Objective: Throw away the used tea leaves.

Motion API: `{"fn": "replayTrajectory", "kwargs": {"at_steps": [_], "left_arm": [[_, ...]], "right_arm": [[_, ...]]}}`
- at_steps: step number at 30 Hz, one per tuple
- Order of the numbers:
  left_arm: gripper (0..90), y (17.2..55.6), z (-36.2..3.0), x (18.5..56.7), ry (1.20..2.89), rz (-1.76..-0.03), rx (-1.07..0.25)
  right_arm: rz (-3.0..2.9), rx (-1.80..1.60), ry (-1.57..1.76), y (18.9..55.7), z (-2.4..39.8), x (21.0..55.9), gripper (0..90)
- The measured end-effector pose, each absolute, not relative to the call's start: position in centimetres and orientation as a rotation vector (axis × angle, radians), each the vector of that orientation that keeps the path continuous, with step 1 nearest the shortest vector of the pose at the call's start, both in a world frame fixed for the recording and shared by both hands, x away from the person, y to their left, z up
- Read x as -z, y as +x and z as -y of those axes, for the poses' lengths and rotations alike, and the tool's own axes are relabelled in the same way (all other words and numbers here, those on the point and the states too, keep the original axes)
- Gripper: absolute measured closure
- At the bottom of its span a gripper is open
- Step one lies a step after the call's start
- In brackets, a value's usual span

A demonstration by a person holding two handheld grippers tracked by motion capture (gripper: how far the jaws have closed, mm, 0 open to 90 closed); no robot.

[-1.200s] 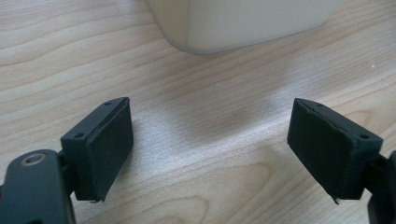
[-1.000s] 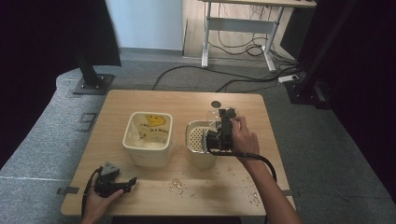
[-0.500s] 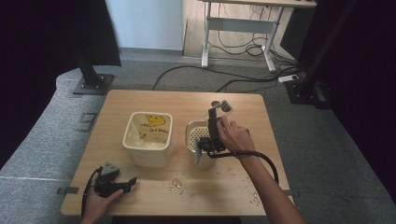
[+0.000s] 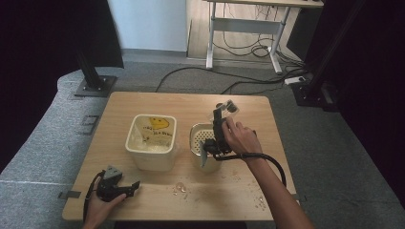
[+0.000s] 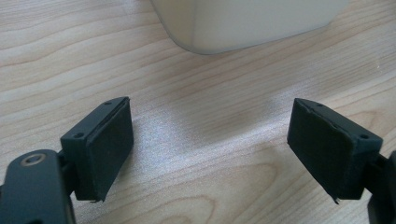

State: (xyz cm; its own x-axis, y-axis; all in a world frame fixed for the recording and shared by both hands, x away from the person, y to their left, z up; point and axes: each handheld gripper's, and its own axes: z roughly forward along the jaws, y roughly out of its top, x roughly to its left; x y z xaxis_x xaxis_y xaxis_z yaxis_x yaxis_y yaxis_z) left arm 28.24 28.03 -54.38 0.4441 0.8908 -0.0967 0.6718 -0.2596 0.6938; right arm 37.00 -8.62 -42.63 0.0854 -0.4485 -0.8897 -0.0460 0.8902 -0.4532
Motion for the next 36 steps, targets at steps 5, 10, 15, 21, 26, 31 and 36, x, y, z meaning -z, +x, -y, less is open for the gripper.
{"fn": "replayTrajectory", "kwargs": {"at_steps": [5, 10, 15, 21, 26, 31, 36], "left_arm": [[14.3, 28.3, -28.0, 54.4, 2.025, -1.305, -0.421], [14.2, 28.4, -28.0, 54.4, 2.027, -1.302, -0.416], [14.3, 28.3, -28.0, 54.4, 2.03, -1.299, -0.415], [14.2, 28.4, -27.9, 54.3, 2.035, -1.298, -0.415], [14.2, 28.4, -28.0, 54.3, 2.033, -1.298, -0.411], [14.2, 28.3, -28.0, 54.3, 2.034, -1.299, -0.416], [14.2, 28.4, -28.0, 54.3, 2.035, -1.299, -0.411]], "right_arm": [[-1.428, 0.369, -0.463, 37.0, 8.5, 42.9, 37.9], [-1.357, 0.489, -0.617, 37.0, 7.9, 43.7, 38.4], [-1.351, 0.551, -0.678, 37.2, 7.6, 44.1, 38.5], [-1.293, 0.546, -0.74, 36.3, 6.8, 45.2, 39.4], [-1.325, 0.532, -0.636, 36.8, 7.3, 43.8, 39.3], [-1.31, 0.523, -0.639, 36.5, 7.5, 43.2, 39.6], [-1.279, 0.597, -0.703, 36.4, 7.6, 43.4, 41.3]]}}
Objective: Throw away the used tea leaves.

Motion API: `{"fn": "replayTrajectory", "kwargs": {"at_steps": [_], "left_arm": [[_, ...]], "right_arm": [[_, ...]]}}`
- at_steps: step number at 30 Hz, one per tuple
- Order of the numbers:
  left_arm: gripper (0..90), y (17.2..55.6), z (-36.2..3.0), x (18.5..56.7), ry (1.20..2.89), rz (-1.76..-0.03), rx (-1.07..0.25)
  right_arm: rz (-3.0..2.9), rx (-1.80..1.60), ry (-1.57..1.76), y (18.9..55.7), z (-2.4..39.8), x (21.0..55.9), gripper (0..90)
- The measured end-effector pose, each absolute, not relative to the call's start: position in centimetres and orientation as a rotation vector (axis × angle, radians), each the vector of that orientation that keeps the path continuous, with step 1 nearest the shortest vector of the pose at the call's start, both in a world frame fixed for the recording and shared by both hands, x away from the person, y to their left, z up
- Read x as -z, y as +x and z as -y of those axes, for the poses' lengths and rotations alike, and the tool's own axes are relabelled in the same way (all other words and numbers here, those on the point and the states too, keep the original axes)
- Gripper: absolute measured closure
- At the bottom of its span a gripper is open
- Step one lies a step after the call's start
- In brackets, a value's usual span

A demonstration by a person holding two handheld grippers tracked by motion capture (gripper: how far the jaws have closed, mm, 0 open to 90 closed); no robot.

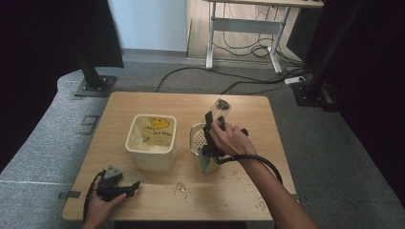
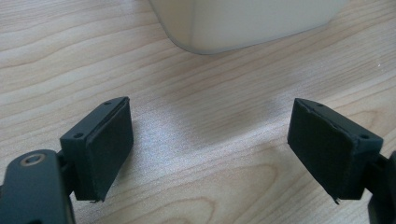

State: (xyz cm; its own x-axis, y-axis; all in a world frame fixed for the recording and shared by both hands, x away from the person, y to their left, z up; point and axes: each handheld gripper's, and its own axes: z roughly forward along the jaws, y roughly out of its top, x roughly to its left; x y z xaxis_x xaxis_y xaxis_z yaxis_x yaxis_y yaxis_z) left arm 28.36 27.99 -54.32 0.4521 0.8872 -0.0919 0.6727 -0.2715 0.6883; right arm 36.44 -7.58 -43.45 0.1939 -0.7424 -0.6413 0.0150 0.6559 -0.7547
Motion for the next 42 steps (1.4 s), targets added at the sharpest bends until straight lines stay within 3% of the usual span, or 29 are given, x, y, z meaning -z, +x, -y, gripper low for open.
{"fn": "replayTrajectory", "kwargs": {"at_steps": [20, 24, 27, 31, 42], "left_arm": [[14.1, 28.4, -28.1, 54.3, 2.03, -1.3, -0.404], [14.1, 28.3, -28.2, 54.3, 2.029, -1.3, -0.397], [14.1, 28.4, -28.3, 54.3, 2.019, -1.304, -0.394], [14.0, 28.5, -28.2, 54.3, 2.024, -1.306, -0.394], [14.0, 28.5, -28.2, 54.3, 2.021, -1.306, -0.395]], "right_arm": [[-1.187, 0.624, -0.556, 37.1, 7.5, 40.3, 45.4], [-1.261, 0.641, -0.698, 36.6, 7.4, 43.1, 45.5], [-1.268, 0.62, -0.558, 37.3, 8.0, 41.3, 45.3], [-1.303, 0.61, -0.725, 36.1, 7.5, 43.2, 45.3], [-1.295, 0.603, -0.667, 36.4, 7.9, 42.7, 44.6]]}}
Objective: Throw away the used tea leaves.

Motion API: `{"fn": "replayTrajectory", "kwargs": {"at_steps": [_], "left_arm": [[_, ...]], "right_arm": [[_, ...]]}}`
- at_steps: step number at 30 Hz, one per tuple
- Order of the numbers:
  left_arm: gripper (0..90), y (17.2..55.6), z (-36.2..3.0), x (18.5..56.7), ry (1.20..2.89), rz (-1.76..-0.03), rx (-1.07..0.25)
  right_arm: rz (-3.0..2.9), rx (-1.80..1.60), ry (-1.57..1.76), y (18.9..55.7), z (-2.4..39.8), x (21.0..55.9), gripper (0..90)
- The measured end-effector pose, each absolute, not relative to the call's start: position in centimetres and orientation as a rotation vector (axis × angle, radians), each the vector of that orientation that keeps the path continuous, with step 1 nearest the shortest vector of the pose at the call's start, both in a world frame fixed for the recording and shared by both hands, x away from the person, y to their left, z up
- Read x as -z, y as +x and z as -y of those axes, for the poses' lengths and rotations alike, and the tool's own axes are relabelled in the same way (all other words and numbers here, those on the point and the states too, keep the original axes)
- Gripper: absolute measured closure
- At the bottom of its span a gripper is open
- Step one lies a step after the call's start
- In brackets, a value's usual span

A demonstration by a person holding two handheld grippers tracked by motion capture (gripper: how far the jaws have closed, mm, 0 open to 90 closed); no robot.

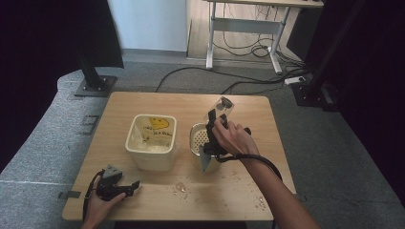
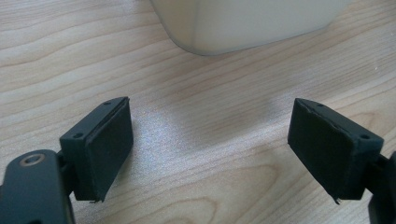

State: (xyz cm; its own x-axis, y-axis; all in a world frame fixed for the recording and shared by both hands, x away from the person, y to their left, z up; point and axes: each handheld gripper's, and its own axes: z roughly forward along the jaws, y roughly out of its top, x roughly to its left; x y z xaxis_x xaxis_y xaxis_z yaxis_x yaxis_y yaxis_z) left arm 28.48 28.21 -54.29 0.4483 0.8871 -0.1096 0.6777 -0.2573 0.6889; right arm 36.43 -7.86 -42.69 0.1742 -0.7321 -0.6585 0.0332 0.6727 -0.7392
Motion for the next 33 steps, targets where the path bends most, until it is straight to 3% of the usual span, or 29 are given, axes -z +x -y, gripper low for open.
{"fn": "replayTrajectory", "kwargs": {"at_steps": [11, 15, 17, 20, 26, 30, 33], "left_arm": [[14.0, 28.5, -28.1, 54.3, 2.019, -1.31, -0.395], [14.0, 28.5, -28.3, 54.3, 2.024, -1.303, -0.39], [14.1, 28.5, -28.4, 54.3, 2.014, -1.309, -0.382], [14.1, 28.6, -28.4, 54.2, 2.014, -1.31, -0.373], [14.0, 28.6, -28.4, 54.2, 2.023, -1.31, -0.376], [14.0, 28.6, -28.5, 54.2, 2.009, -1.315, -0.371], [14.0, 28.7, -28.5, 54.2, 2.015, -1.315, -0.377]], "right_arm": [[-1.399, 0.382, -0.373, 37.0, 8.1, 40.3, 45.1], [-1.38, 0.451, -0.644, 35.6, 6.7, 43.5, 46.5], [-1.355, 0.493, -0.557, 36.8, 7.2, 42.5, 46.6], [-1.324, 0.64, -0.698, 36.9, 8.0, 43.7, 46.8], [-1.326, 0.583, -0.693, 35.9, 7.1, 43.2, 47.7], [-1.311, 0.606, -0.54, 37.3, 8.1, 41.3, 47.6], [-1.344, 0.614, -0.755, 35.8, 7.9, 44.1, 48.0]]}}
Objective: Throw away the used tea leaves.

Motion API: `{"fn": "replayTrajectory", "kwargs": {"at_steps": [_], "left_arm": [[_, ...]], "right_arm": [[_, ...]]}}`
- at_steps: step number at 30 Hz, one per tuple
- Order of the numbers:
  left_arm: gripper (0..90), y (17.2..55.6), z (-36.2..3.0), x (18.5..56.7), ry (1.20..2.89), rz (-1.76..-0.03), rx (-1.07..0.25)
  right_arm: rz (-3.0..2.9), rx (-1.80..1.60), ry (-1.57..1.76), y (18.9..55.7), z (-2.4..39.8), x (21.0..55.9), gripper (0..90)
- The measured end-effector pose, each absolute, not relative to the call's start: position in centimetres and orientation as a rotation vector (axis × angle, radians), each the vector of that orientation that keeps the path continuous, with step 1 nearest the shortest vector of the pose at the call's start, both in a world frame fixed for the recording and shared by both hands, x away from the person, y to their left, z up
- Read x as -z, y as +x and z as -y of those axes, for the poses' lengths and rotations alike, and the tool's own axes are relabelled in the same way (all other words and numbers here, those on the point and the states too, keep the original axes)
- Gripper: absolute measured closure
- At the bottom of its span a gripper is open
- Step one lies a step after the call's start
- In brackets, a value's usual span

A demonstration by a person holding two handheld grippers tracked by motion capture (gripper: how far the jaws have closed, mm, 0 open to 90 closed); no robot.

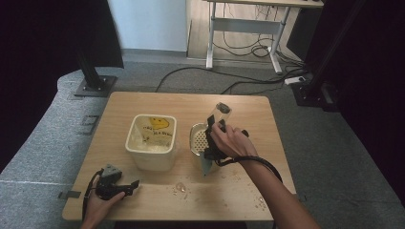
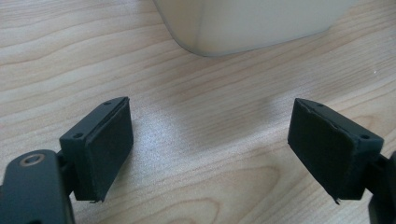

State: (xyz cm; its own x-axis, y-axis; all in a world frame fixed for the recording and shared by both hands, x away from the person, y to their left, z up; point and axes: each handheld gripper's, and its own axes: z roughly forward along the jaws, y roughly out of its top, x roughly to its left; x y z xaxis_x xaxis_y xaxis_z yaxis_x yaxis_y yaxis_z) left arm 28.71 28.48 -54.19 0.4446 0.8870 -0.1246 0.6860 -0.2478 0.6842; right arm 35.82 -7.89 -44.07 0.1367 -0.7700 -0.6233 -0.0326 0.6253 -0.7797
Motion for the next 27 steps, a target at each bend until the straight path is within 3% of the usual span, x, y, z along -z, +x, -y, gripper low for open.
{"fn": "replayTrajectory", "kwargs": {"at_steps": [3, 6, 8, 11, 18, 21, 23, 27], "left_arm": [[13.9, 28.7, -28.4, 54.2, 2.013, -1.317, -0.384], [13.8, 28.7, -28.3, 54.2, 2.016, -1.317, -0.38], [13.9, 28.6, -28.3, 54.2, 2.012, -1.316, -0.383], [13.8, 28.7, -28.3, 54.2, 2.017, -1.318, -0.38], [13.9, 28.6, -28.3, 54.2, 2.014, -1.317, -0.379], [13.8, 28.6, -28.3, 54.2, 2.019, -1.317, -0.379], [13.8, 28.6, -28.3, 54.2, 2.019, -1.313, -0.381], [13.8, 28.6, -28.3, 54.2, 2.018, -1.316, -0.375]], "right_arm": [[-1.349, 0.556, -0.586, 36.7, 7.9, 42.7, 48.0], [-1.348, 0.558, -0.727, 35.7, 7.3, 44.0, 48.5], [-1.352, 0.514, -0.569, 36.5, 7.4, 42.5, 48.5], [-1.332, 0.585, -0.756, 35.6, 7.5, 43.9, 49.1], [-1.36, 0.53, -0.586, 36.5, 7.6, 42.6, 49.7], [-1.343, 0.618, -0.753, 36.1, 7.8, 44.4, 49.7], [-1.374, 0.527, -0.578, 36.8, 7.8, 43.1, 49.7], [-1.353, 0.592, -0.728, 36.2, 7.9, 44.3, 50.0]]}}
